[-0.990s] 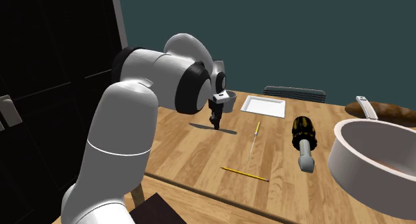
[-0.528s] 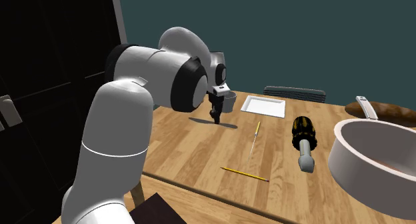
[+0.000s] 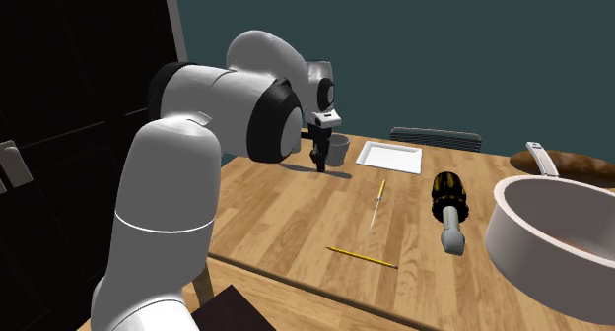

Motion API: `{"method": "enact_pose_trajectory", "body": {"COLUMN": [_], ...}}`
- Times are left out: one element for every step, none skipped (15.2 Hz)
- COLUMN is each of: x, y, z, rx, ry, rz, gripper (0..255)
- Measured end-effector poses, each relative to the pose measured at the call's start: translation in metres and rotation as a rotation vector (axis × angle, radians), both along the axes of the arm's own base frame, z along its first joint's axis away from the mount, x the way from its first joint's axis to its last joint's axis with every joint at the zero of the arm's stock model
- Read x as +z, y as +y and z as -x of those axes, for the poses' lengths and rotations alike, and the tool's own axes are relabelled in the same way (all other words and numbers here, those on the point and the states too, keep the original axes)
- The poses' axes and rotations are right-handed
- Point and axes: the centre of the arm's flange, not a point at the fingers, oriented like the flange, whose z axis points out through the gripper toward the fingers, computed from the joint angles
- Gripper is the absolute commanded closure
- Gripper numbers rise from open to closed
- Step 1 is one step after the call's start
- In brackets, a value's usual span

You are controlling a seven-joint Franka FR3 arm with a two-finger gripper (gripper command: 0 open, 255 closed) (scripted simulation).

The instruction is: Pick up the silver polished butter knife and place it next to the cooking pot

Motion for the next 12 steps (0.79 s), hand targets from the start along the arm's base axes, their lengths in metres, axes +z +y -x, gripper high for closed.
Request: {"method": "enact_pose_trajectory", "body": {"x": [0.004, 0.009, 0.016, 0.021, 0.026, 0.03, 0.036, 0.042, 0.046, 0.052, 0.057, 0.062], "y": [-0.001, -0.001, 0.0, -0.001, -0.002, -0.001, -0.001, -0.001, -0.001, -0.001, 0.0, -0.001], "z": [0.0, 0.001, 0.0, -0.001, -0.001, -0.001, -0.001, -0.001, -0.002, -0.001, -0.001, 0.0], "rx": [0.0, 0.0, 0.0, 0.0, 0.0, 0.0, 0.0, 0.0, 0.0, 0.0, 0.0, 0.0], "ry": [0.0, 0.0, 0.0, 0.0, 0.0, 0.0, 0.0, 0.0, 0.0, 0.0, 0.0, 0.0], "rz": [0.0, 0.0, 0.0, 0.0, 0.0, 0.0, 0.0, 0.0, 0.0, 0.0, 0.0, 0.0], "gripper": [255, 255, 255, 255, 255, 255, 255, 255, 255, 255, 255, 255]}}
